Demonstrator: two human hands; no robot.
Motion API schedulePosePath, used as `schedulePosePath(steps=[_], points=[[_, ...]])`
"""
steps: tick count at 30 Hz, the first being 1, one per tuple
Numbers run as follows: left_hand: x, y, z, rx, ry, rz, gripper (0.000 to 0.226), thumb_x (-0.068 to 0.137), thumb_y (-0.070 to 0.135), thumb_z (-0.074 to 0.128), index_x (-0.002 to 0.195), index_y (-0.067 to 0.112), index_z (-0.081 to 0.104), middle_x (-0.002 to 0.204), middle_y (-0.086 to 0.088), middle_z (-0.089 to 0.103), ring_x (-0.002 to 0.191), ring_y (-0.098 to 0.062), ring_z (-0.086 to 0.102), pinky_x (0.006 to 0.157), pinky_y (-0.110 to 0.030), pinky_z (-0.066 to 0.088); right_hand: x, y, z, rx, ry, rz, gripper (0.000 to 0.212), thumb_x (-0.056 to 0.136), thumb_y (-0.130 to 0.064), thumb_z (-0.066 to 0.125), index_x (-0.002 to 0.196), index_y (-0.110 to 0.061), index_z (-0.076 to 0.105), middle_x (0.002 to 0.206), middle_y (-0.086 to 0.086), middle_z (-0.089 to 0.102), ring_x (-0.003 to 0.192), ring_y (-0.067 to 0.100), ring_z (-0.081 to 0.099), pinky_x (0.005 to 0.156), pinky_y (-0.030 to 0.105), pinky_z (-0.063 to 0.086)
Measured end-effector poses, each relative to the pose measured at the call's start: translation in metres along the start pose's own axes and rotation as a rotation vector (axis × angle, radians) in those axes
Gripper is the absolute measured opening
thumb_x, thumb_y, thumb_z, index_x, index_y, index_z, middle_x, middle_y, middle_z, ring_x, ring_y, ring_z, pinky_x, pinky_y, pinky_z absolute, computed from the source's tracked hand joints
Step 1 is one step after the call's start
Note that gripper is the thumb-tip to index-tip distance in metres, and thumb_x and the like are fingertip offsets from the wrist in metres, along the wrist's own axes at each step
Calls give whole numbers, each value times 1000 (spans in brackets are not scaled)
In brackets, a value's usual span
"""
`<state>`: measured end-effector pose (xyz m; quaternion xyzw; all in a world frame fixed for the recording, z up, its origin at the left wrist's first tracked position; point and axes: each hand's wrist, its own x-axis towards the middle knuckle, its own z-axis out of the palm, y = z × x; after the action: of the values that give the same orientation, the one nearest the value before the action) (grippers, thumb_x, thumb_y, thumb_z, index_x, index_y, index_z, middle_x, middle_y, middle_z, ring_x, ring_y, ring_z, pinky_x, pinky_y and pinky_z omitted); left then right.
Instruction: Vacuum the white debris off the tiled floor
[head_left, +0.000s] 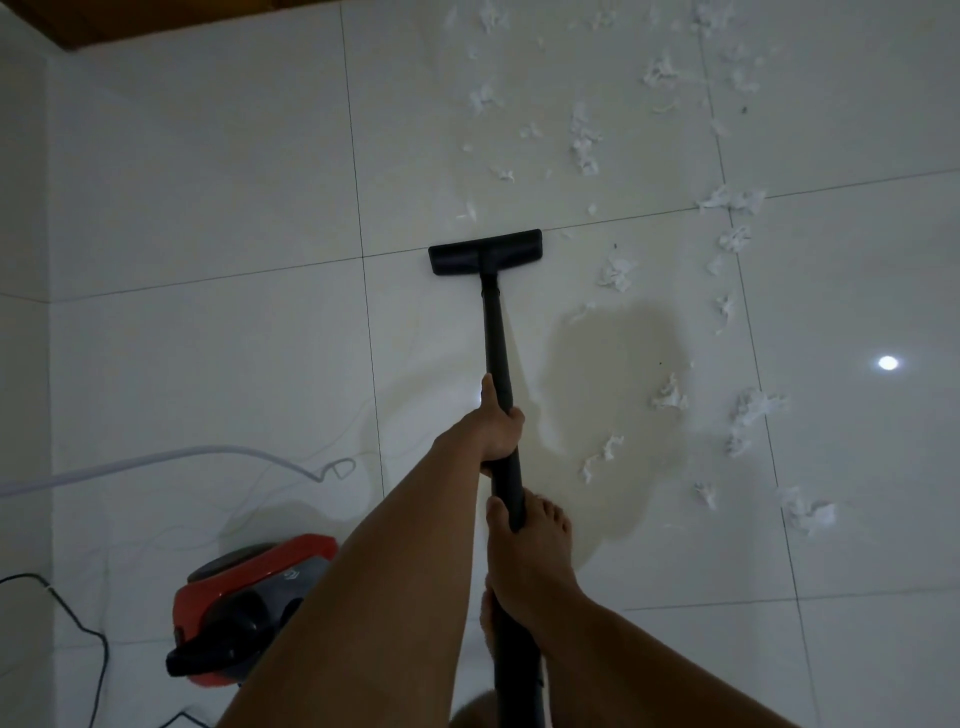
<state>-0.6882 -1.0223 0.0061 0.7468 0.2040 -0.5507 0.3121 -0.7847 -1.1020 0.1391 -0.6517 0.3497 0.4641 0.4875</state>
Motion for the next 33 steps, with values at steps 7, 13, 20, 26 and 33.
schedulePosePath(steps=[7, 13, 20, 26, 33], points=[[17, 21, -36, 13, 2, -3, 77, 108, 45, 32, 156, 39, -27, 154, -17, 47, 120, -38, 62, 106, -51, 51, 102, 45, 27, -60, 190, -34, 92, 55, -101, -2, 120, -54, 43, 112, 0, 71, 108, 28, 69, 101, 53, 51], [32, 37, -59, 32, -10, -13, 77, 108, 45, 32, 156, 40, -28, 149, -19, 52, 119, -38, 64, 106, -52, 52, 47, -48, 12, 2, 119, -14, 47, 97, -63, 36, 141, -44, 38, 71, 1, 70, 50, 13, 69, 51, 28, 60], [42, 57, -88, 47, -27, -8, 78, 108, 45, 33, 155, 40, -28, 152, -20, 49, 118, -38, 64, 106, -52, 51, 62, -78, 7, 8, 145, -115, 45, 106, -42, 39, 150, -35, 31, 83, 5, 68, 32, 0, 54, 33, 18, 47], [46, 71, -110, 70, -29, -5, 76, 108, 43, 31, 156, 37, -28, 147, -21, 53, 113, -36, 66, 104, -50, 53, 64, -109, 3, -40, 178, -114, 49, 108, -39, 38, 155, -33, 28, 92, -1, 67, 38, -3, 55, 31, 6, 34], [49, 80, -124, 53, -31, -2, 76, 110, 41, 32, 157, 36, -27, 149, -22, 51, 116, -37, 65, 104, -50, 53, 76, -119, 7, 2, 167, -125, 49, 108, -36, 39, 155, -28, 28, 87, 0, 64, 34, -5, 51, 34, 5, 36]])
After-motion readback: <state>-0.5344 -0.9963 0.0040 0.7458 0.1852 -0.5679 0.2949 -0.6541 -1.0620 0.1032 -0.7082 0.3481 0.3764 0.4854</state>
